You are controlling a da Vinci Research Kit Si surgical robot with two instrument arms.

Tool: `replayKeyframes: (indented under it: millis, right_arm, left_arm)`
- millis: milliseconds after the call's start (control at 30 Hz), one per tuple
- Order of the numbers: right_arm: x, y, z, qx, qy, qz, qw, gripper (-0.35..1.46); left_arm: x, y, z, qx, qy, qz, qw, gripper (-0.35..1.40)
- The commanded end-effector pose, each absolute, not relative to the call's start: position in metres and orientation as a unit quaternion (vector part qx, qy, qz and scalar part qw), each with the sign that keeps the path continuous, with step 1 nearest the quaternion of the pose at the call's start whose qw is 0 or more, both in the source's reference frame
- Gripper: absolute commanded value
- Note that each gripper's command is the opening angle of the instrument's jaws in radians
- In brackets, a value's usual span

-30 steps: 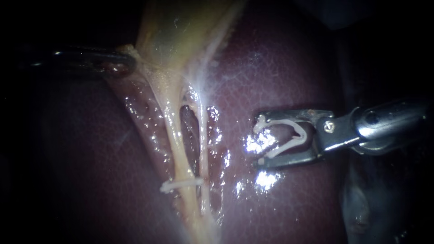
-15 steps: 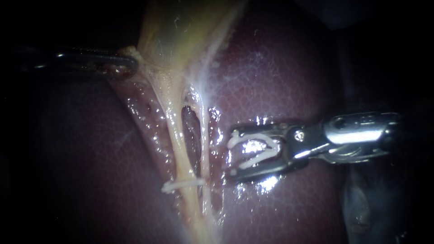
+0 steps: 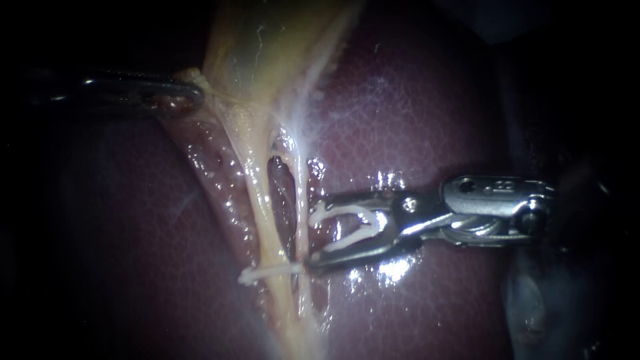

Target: Clipping second clip left tube

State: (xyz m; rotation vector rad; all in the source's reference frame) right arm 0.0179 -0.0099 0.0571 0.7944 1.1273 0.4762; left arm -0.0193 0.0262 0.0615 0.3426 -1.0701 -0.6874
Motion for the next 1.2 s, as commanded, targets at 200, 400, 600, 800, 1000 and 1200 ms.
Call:
replayKeyframes:
  millis: [200,400,600,800,1000,1200]
  right_arm:
    - [0.0184,-0.0102,0.0586,0.385,0.515,0.217,0.734,0.48]
    - [0.0188,-0.0104,0.0599,0.392,0.513,0.22,0.731,0.48]
    - [0.0191,-0.0105,0.0613,0.394,0.511,0.226,0.729,0.49]
    - [0.0193,-0.0105,0.0625,0.393,0.51,0.228,0.73,0.5]
    - [0.0196,-0.0106,0.0629,0.397,0.513,0.233,0.724,0.5]
    - [0.0191,-0.0106,0.0621,0.402,0.516,0.233,0.72,0.5]
  left_arm:
    - [-0.0193,0.0262,0.0615,0.159,-0.497,-0.319,0.791,-0.35]
    - [-0.0193,0.0262,0.0616,0.159,-0.497,-0.319,0.791,-0.35]
    - [-0.0193,0.0261,0.0618,0.159,-0.498,-0.319,0.791,-0.35]
    - [-0.0193,0.0262,0.0619,0.159,-0.498,-0.319,0.791,-0.35]
    - [-0.0193,0.0261,0.0619,0.159,-0.498,-0.318,0.791,-0.35]
    - [-0.0192,0.0261,0.062,0.159,-0.498,-0.318,0.791,-0.35]
